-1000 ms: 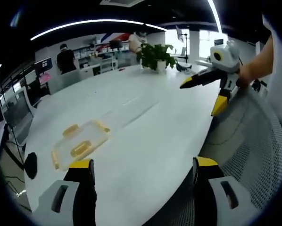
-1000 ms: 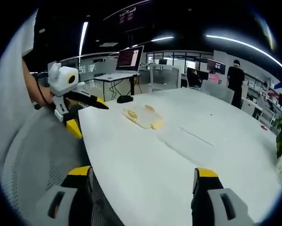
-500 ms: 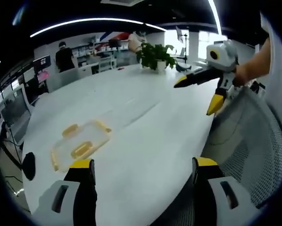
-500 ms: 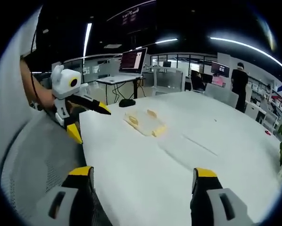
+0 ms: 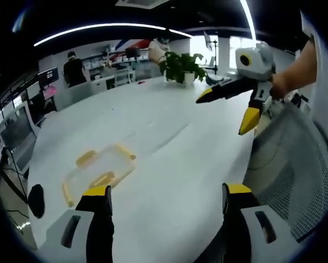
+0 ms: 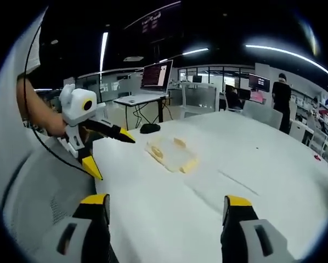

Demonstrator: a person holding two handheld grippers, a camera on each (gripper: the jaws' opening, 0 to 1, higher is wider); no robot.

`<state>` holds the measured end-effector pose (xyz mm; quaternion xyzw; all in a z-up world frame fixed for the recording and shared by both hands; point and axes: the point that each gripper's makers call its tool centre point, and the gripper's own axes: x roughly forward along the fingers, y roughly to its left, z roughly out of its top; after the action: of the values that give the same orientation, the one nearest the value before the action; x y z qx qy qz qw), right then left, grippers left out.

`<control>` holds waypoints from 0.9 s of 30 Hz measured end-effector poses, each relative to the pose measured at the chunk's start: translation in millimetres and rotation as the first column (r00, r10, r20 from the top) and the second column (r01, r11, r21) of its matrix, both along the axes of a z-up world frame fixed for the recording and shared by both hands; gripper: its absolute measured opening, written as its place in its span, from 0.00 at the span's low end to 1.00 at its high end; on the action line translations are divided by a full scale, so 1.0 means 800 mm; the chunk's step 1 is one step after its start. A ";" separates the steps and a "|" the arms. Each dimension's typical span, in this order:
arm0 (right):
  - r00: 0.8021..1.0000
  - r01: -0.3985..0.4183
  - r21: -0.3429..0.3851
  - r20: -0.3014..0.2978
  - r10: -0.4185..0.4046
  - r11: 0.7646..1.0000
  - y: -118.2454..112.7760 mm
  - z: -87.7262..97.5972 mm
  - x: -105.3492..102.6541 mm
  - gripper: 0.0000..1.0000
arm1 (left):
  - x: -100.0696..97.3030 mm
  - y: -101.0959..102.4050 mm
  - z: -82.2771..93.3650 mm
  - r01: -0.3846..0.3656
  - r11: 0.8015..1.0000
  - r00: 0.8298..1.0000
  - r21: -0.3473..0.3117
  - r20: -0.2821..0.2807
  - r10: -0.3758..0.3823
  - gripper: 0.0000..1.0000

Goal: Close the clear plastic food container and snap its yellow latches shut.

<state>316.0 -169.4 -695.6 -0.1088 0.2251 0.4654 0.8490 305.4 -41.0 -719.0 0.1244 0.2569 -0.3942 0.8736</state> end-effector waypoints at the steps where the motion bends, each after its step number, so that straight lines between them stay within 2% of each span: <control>1: 1.000 -0.002 0.001 0.003 0.002 1.000 0.003 0.002 0.004 0.84 | 0.002 0.000 0.000 -0.003 1.000 1.000 -0.002 -0.001 0.003 0.81; 14: 0.995 -0.095 0.006 0.017 0.095 0.995 0.046 0.006 0.019 0.85 | 0.022 0.015 -0.002 -0.014 1.000 1.000 0.017 0.007 0.014 0.80; 22: 0.992 -0.128 -0.007 0.008 0.128 0.992 0.058 0.002 0.029 0.84 | 0.035 0.021 -0.006 -0.031 0.999 1.000 0.026 0.005 0.031 0.79; 27: 0.989 -0.149 -0.016 0.012 0.149 0.989 0.062 0.001 0.033 0.84 | 0.038 0.016 -0.005 -0.018 1.000 1.000 0.021 0.003 0.018 0.79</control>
<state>342.5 -119.6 -695.2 -0.1348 0.2142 0.5252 0.8125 335.7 -28.5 -723.1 0.1318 0.2609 -0.3832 0.8762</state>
